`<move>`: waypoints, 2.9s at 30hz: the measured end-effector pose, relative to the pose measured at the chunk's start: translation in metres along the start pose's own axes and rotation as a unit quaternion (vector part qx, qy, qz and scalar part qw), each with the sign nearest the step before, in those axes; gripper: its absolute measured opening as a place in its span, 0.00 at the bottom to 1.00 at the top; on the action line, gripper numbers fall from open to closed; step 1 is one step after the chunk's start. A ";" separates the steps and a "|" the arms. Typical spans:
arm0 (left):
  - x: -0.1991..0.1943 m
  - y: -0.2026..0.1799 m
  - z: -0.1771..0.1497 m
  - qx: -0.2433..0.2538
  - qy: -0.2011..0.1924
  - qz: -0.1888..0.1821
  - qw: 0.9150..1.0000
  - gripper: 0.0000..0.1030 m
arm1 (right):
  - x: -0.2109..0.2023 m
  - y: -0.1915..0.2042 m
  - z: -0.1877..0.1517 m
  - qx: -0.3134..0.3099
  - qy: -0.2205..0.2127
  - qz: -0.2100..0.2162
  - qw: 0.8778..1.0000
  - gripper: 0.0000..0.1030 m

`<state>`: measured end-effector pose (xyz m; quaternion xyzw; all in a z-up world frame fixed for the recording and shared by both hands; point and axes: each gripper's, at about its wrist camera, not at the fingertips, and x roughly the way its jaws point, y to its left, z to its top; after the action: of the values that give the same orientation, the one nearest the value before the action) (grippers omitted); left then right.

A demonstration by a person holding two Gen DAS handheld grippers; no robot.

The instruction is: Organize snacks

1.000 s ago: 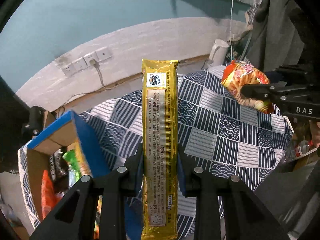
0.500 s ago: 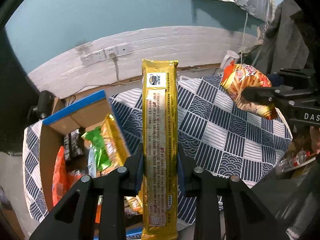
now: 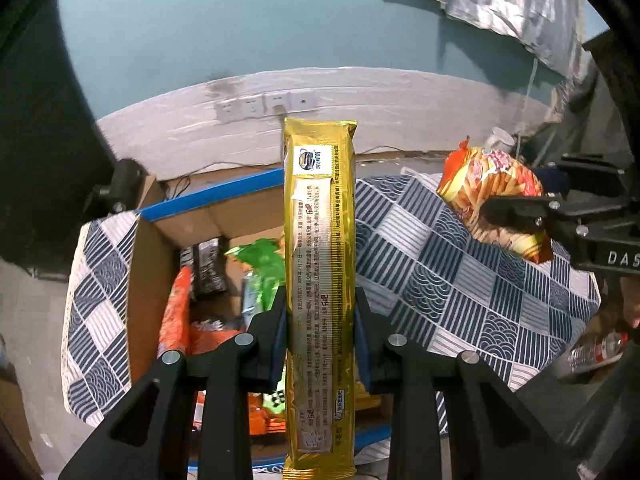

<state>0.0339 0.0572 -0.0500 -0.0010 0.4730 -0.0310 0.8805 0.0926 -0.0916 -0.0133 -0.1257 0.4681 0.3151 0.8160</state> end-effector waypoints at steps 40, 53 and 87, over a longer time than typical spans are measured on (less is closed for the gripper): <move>0.019 0.102 -0.011 -0.107 0.027 0.051 0.993 0.52 | 0.082 0.084 0.044 -0.037 0.038 0.049 0.997 0.51; -0.032 0.069 -0.013 -0.062 -0.022 0.066 0.996 0.76 | 0.016 0.061 0.037 -0.023 -0.016 0.035 0.999 0.69; -0.063 0.017 -0.003 -0.017 -0.066 0.071 0.995 0.85 | -0.051 0.028 -0.010 -0.020 -0.079 -0.001 0.997 0.76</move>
<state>-0.0025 0.0773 -0.0002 0.0155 0.4132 0.0404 0.9096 0.0498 -0.0953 0.0276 -0.1177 0.3958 0.3326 0.8479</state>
